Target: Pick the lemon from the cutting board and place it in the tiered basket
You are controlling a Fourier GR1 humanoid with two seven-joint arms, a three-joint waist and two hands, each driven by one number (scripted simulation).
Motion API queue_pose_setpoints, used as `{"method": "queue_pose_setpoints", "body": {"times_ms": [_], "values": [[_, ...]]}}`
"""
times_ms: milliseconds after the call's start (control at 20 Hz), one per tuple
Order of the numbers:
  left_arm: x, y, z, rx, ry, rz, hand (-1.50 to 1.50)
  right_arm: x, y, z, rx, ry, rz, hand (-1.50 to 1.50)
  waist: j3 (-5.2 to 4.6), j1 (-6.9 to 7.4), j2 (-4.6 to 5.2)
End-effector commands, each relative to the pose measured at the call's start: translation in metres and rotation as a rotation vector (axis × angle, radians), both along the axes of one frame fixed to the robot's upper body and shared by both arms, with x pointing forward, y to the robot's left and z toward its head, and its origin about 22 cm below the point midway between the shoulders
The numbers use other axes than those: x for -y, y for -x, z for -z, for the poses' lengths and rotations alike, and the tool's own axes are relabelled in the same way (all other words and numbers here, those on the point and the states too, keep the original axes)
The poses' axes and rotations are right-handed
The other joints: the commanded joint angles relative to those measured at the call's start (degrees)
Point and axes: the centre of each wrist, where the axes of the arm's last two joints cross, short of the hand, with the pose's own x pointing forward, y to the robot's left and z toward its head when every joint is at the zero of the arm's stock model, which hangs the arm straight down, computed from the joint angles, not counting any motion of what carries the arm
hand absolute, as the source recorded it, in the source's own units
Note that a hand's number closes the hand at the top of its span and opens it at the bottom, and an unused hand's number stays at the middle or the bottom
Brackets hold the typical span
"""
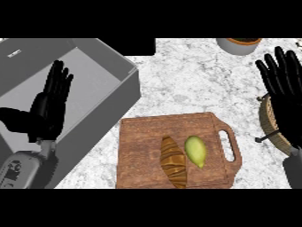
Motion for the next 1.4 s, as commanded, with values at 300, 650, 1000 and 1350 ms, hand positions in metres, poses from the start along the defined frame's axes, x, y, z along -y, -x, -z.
{"method": "queue_pose_setpoints", "body": {"times_ms": [300,650,1000,1350], "values": [[-0.020,0.027,0.005,-0.060,-0.222,-0.067,0.00,-0.013,0.032,0.025,0.242,-0.622,0.395,1.50,2.69,-6.54,-0.18],[-0.054,0.045,0.013,-0.160,-0.403,-0.103,0.00,0.015,0.135,0.153,-0.207,-0.219,0.867,-1.50,-2.03,-4.02,2.86],[-0.054,0.039,0.002,-0.142,-0.403,-0.077,0.00,0.038,0.188,0.147,-0.276,0.207,0.741,-1.50,-2.53,-2.02,3.15],[-0.048,0.031,0.004,-0.155,-0.407,-0.066,0.00,0.028,0.206,0.106,-0.365,0.454,0.664,-1.50,-2.59,-1.21,3.33]]}}
